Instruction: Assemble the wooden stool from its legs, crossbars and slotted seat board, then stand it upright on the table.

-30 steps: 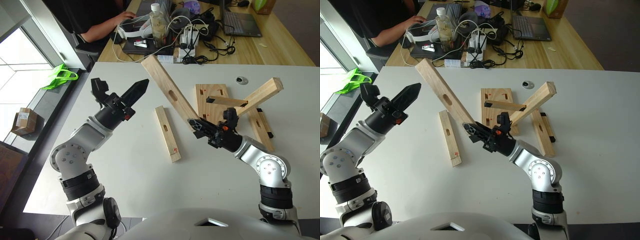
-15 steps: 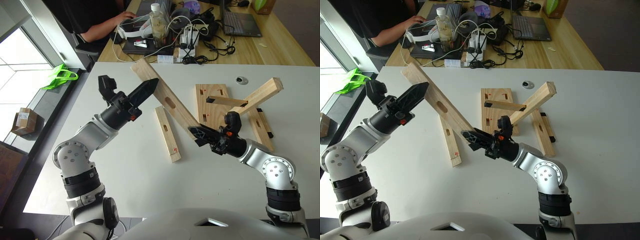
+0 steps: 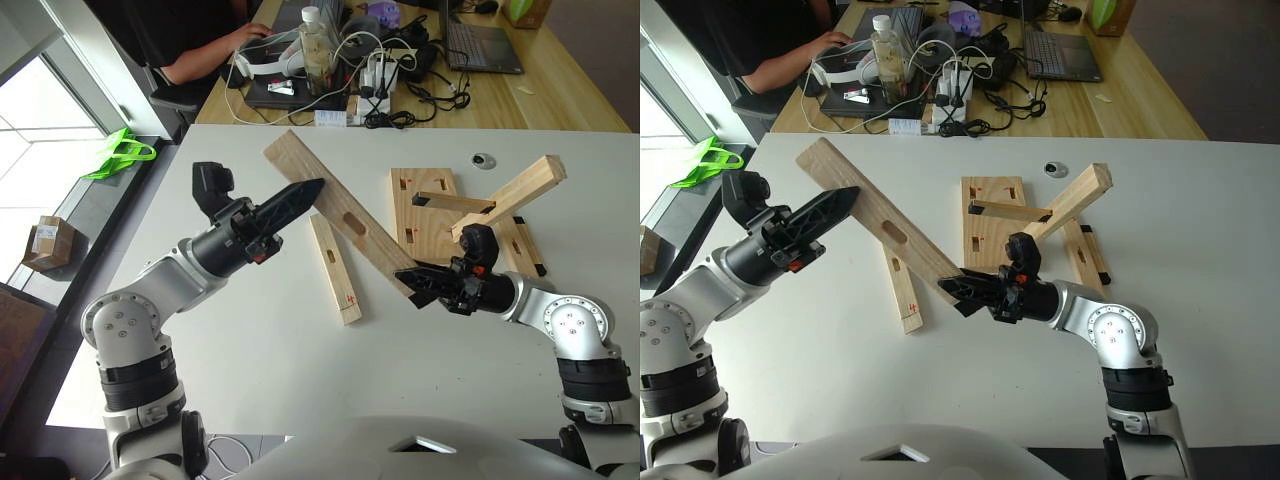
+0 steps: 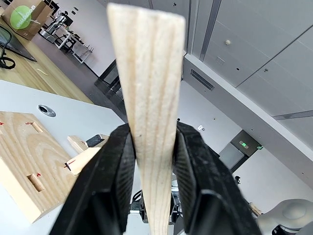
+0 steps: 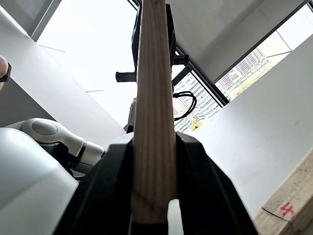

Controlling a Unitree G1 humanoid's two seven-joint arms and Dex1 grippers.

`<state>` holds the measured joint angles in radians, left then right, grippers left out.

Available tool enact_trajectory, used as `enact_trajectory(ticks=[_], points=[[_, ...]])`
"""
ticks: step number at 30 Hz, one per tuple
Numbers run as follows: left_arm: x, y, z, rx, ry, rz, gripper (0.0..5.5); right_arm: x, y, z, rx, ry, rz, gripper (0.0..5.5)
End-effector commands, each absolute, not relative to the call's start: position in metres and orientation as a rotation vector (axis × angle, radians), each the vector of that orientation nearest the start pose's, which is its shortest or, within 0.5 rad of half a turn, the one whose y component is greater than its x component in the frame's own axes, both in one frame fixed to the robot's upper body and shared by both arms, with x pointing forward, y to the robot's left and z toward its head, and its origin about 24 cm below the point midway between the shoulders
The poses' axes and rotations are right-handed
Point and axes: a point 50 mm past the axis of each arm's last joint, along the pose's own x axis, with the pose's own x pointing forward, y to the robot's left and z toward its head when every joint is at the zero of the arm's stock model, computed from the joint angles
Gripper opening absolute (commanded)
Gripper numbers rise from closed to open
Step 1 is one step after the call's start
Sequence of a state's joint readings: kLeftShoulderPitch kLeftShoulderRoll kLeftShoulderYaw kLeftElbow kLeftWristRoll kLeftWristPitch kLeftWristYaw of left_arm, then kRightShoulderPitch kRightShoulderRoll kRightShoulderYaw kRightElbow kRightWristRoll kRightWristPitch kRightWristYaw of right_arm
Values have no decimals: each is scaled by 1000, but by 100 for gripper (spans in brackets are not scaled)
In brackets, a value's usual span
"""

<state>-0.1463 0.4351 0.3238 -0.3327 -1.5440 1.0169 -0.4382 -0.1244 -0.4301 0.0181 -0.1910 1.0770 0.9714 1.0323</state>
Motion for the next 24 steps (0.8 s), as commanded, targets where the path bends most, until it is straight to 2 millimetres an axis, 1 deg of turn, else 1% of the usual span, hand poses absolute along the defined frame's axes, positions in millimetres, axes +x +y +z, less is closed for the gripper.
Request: enact_trajectory(ticks=[1, 6, 11, 12, 15, 19, 24], points=[[221, 162, 156, -841, 237, -1144, 104, 221, -136, 93, 748, 432, 1418, 101], [223, 160, 154, -836, 247, -1134, 104, 220, -135, 93, 748, 430, 1436, 101], [219, 156, 156, -839, 221, -1172, 104, 221, -134, 95, 761, 435, 1459, 101], [219, 155, 157, -842, 209, -1172, 122, 221, -134, 95, 762, 437, 1462, 101], [219, 155, 158, -844, 195, -1172, 122, 221, -133, 95, 763, 438, 1466, 101], [224, 155, 156, -833, 218, -1140, 122, 222, -134, 96, 764, 437, 1467, 101], [222, 157, 156, -820, 235, -1151, 122, 225, -136, 97, 752, 437, 1469, 101]])
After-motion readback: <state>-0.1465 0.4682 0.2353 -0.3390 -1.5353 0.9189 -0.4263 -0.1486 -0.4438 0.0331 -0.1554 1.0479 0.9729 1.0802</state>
